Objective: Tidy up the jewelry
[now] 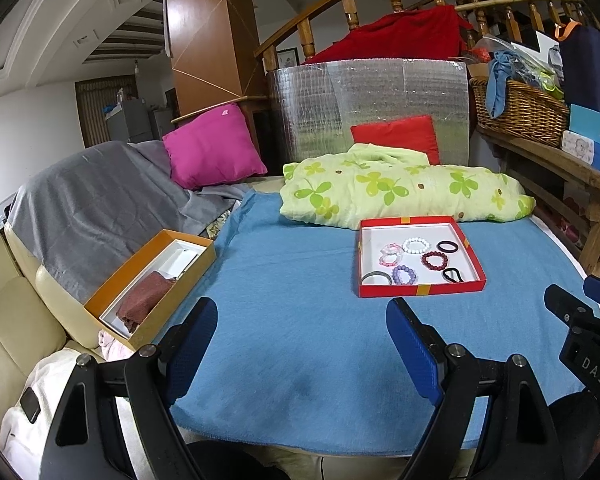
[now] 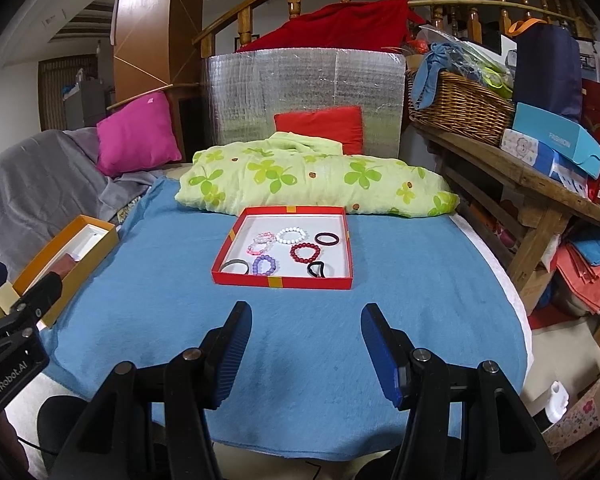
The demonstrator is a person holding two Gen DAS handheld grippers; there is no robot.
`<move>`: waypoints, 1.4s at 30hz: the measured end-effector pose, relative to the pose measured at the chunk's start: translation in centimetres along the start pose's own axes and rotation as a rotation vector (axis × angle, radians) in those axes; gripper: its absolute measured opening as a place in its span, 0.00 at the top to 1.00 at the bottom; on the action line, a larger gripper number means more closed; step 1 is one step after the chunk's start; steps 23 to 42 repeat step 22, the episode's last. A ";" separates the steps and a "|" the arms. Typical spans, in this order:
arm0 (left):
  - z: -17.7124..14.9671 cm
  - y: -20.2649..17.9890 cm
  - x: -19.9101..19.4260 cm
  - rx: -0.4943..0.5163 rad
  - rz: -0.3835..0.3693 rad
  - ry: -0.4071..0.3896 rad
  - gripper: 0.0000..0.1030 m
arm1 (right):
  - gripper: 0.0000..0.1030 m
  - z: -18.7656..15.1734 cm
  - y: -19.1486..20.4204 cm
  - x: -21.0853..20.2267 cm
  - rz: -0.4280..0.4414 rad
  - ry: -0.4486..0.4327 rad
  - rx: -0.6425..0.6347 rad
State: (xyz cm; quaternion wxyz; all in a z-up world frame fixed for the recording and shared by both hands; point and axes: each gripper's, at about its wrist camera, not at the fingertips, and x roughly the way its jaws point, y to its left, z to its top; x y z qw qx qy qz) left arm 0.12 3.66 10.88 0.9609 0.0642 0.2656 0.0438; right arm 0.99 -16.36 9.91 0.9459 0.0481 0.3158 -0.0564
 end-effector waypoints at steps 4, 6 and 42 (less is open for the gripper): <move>0.6 -0.1 1.3 -0.009 -0.009 0.012 0.16 | 0.41 0.5 0.0 1.4 -0.001 0.016 -0.004; 0.9 -0.2 2.0 -0.009 -0.008 0.016 0.16 | 0.41 0.7 0.0 2.3 -0.008 0.023 -0.006; 1.2 -0.7 11.8 -0.034 -0.028 0.093 0.16 | 0.38 2.4 0.0 10.4 -0.020 0.087 0.009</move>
